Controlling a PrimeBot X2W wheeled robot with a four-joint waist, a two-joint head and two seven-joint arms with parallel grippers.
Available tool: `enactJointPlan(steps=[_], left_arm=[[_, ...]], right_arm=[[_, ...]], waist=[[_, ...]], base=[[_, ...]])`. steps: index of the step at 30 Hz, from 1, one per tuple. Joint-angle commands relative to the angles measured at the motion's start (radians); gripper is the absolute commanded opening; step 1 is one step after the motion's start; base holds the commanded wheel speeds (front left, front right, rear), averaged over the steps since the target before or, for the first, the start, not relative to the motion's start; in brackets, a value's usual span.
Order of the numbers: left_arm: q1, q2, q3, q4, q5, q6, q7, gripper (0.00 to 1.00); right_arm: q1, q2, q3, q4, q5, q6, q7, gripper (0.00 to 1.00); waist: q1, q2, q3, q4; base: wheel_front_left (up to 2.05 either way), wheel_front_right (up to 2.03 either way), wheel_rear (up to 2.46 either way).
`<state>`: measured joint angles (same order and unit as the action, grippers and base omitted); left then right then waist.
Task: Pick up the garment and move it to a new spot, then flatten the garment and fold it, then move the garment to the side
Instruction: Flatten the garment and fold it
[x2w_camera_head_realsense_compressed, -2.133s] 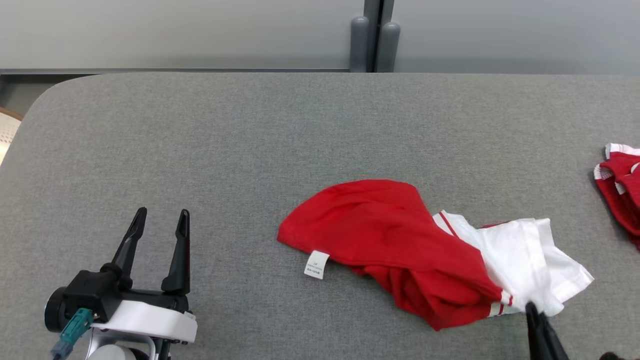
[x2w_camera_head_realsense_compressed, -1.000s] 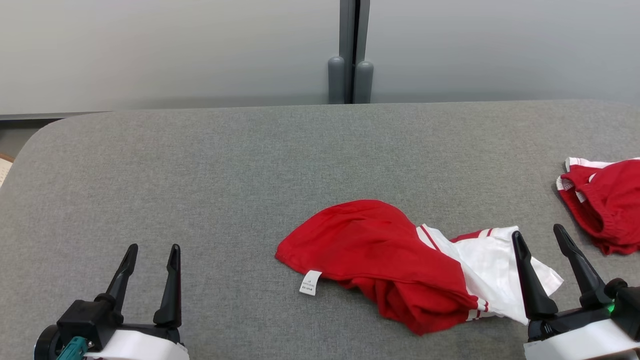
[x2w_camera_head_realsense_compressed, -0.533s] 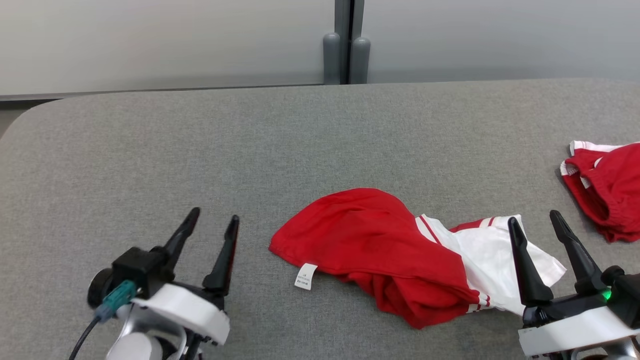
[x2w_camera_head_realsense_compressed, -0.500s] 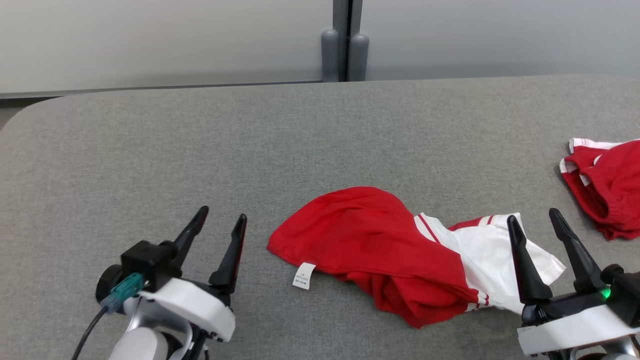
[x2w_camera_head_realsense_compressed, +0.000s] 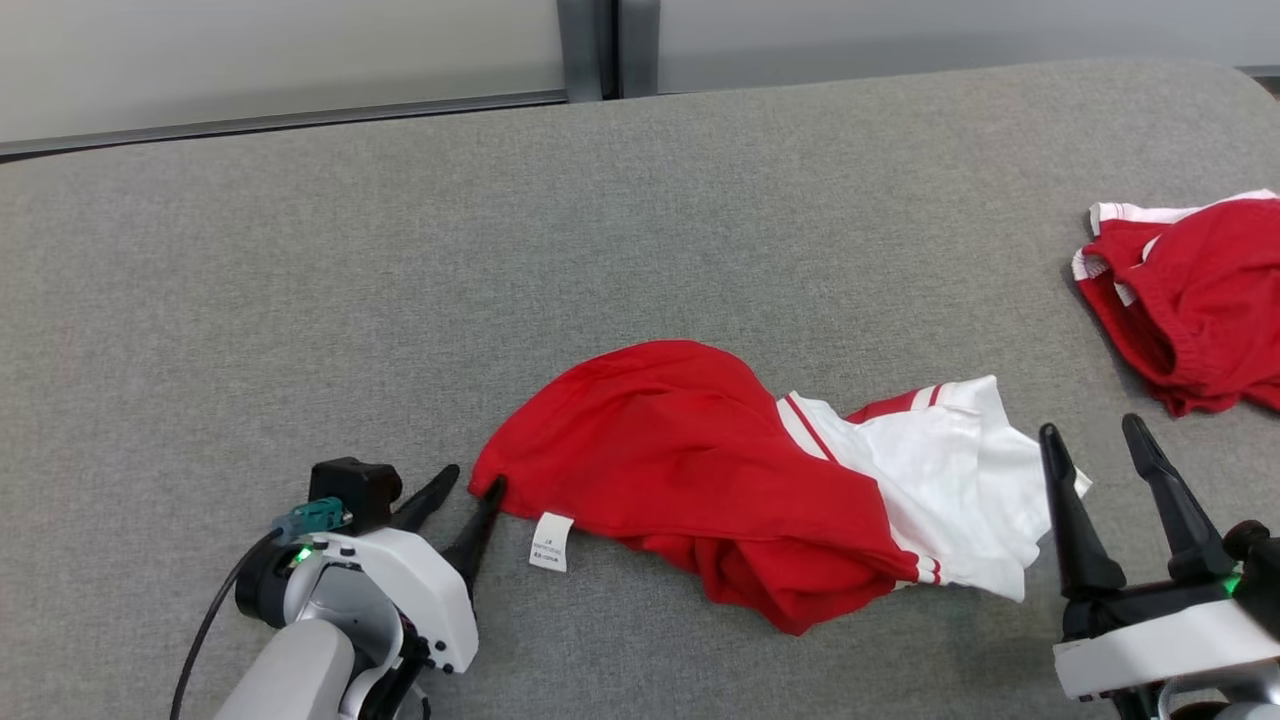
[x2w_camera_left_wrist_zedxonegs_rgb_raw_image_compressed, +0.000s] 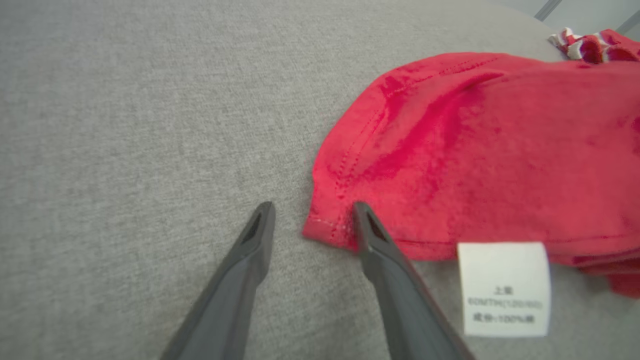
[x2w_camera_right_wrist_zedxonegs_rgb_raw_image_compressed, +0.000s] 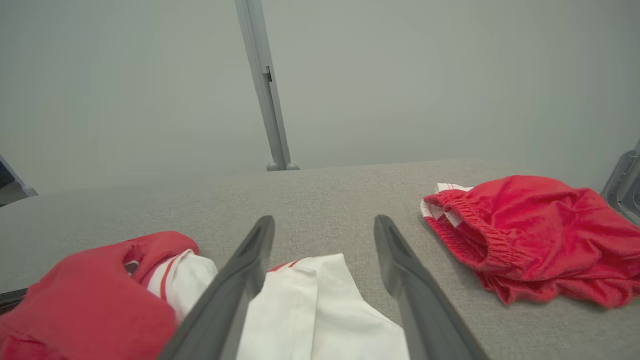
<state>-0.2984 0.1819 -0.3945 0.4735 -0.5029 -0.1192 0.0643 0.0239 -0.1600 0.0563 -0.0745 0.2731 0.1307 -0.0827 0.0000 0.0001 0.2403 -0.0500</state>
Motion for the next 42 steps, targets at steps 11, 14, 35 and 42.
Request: enactJointPlan(steps=[11,14,35,42], left_arm=[[-0.078,0.015,-0.045,0.081,-0.027,-0.008,-0.036,0.0],[-0.093,0.021,-0.057,0.1,-0.034,-0.008,-0.052,0.0],[-0.135,0.038,-0.09,0.129,-0.071,-0.002,-0.204,0.0],[-0.119,0.098,-0.047,-0.05,-0.044,0.044,-0.28,0.0]], right_arm=[[-0.088,-0.077,0.074,0.127,0.069,0.0,0.105,1.0],[-0.135,-0.091,0.116,0.175,0.097,0.0,0.126,1.0],[-0.174,-0.137,0.148,0.202,0.134,0.0,0.03,0.0],[-0.191,-0.159,0.103,0.058,0.083,0.0,-0.017,0.0]], waist=[[0.0,-0.0001,0.064,0.019],[0.0,-0.0001,0.074,0.031],[0.0,-0.0001,0.071,0.056],[0.0,-0.0001,0.014,0.058]], base=[[0.0,0.0,0.0],[0.0,0.0,0.0],[0.0,0.0,0.0],[0.0,0.0,0.0]])
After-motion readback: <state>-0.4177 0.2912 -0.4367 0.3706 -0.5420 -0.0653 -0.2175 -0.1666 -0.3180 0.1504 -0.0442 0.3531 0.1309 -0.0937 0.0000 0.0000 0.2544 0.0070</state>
